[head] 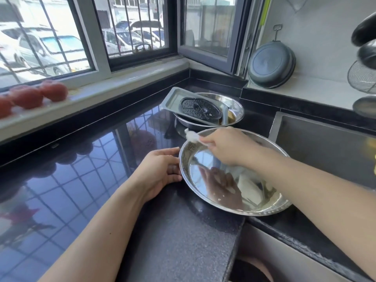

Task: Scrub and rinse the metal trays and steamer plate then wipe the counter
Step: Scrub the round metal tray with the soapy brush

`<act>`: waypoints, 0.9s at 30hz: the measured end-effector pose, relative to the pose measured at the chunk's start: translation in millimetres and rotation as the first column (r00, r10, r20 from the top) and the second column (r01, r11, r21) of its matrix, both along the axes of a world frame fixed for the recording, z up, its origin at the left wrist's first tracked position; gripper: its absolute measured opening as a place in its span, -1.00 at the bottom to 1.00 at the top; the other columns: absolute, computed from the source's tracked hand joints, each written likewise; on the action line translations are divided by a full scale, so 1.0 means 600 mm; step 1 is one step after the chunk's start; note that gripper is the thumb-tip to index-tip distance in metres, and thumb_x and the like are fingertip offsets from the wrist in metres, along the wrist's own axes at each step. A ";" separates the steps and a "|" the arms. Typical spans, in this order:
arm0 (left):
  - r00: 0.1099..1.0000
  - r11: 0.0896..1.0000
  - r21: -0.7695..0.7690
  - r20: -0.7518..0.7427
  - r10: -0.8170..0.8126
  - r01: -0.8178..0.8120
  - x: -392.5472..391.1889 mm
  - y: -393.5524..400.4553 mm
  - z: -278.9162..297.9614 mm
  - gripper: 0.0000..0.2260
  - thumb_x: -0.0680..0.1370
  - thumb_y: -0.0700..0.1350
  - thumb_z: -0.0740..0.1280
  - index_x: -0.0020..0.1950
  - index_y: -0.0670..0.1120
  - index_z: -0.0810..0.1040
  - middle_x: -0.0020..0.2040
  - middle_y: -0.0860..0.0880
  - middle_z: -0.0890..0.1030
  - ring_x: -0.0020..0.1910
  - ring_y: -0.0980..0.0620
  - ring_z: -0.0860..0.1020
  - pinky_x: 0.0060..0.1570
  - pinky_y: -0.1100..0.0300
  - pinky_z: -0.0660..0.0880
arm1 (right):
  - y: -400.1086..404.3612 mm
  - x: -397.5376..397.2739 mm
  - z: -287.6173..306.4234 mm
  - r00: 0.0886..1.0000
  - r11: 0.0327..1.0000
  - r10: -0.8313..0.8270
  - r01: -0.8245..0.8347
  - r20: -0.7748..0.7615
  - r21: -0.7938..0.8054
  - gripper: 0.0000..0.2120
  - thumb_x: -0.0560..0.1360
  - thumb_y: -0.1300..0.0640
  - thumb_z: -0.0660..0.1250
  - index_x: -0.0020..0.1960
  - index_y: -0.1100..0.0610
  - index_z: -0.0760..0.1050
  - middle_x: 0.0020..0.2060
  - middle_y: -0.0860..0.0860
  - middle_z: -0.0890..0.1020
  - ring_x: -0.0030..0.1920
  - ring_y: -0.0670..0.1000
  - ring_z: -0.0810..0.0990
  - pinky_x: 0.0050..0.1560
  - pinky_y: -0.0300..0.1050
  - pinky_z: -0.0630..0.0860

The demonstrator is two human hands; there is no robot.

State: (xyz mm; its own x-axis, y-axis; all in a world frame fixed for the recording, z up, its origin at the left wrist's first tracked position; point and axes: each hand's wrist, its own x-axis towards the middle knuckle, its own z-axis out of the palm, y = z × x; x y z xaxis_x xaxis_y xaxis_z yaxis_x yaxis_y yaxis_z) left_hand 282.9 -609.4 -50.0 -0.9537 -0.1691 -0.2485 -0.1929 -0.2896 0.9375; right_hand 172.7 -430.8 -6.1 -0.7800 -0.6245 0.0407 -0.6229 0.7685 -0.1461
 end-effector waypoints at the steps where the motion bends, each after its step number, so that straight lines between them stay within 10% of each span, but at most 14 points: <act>1: 1.000 1.000 0.000 0.003 0.006 -0.007 -0.001 0.000 0.000 -0.70 0.60 -0.43 0.23 0.27 -0.24 0.59 -0.18 -0.18 0.64 -0.35 -0.01 0.53 -0.37 0.20 0.55 | 0.001 -0.012 0.002 0.996 0.996 -0.083 0.084 -0.044 0.032 -0.55 0.58 0.11 0.18 0.38 -0.28 0.47 0.21 0.06 0.63 0.14 0.20 0.61 0.09 0.05 0.57; 6: 0.999 0.999 0.023 0.023 0.035 -0.035 -0.008 -0.007 -0.005 -0.66 0.60 -0.44 0.23 0.35 -0.25 0.51 -0.22 -0.17 0.64 -0.38 0.00 0.54 -0.37 0.20 0.55 | -0.005 -0.008 0.003 0.993 0.993 -0.120 0.120 0.004 0.005 -0.54 0.60 0.15 0.19 0.40 -0.26 0.48 0.22 0.07 0.62 0.11 0.18 0.60 0.01 -0.05 0.52; 11: 0.993 0.990 0.075 0.026 0.116 -0.118 -0.004 -0.007 0.001 -0.61 0.56 -0.49 0.13 0.31 -0.25 0.53 -0.13 -0.29 0.60 -0.35 -0.09 0.54 -0.36 0.10 0.53 | 0.001 0.050 0.007 0.967 0.982 0.183 -0.171 0.179 -0.077 -0.62 0.63 0.06 0.23 0.36 -0.30 0.50 -0.35 0.00 0.62 -0.32 0.04 0.51 -0.18 -0.03 0.48; 20: 0.996 0.994 -0.058 0.007 0.095 -0.094 -0.001 0.004 0.006 -0.85 0.67 -0.32 0.25 0.13 -0.23 0.61 -0.36 -0.09 0.56 -0.52 0.07 0.44 -0.44 0.19 0.52 | 0.071 0.074 0.003 0.869 0.939 0.340 -0.337 0.360 -0.074 -0.62 0.63 0.06 0.34 0.34 -0.35 0.49 -0.12 -0.13 0.66 -0.07 -0.12 0.57 0.04 -0.29 0.44; 27: 0.999 0.990 -0.135 -0.022 0.047 -0.050 -0.001 0.009 0.002 -0.81 0.65 -0.35 0.29 0.05 -0.21 0.71 -0.16 -0.19 0.71 -0.34 -0.01 0.61 -0.35 0.16 0.63 | 0.044 0.070 0.012 0.906 0.937 0.347 -0.343 0.244 -0.061 -0.64 0.63 0.10 0.33 0.30 -0.31 0.55 -0.16 -0.01 0.65 -0.08 0.06 0.57 0.06 -0.03 0.50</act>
State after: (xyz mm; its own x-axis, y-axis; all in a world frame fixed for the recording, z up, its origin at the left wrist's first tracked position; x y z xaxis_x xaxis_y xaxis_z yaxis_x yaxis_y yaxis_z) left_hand 282.1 -604.2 -48.9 -0.9479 -0.2464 -0.2022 -0.1635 -0.1685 0.9720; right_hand 214.4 -404.4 1.2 -0.5023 -0.8574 -0.1123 -0.7912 0.5081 -0.3404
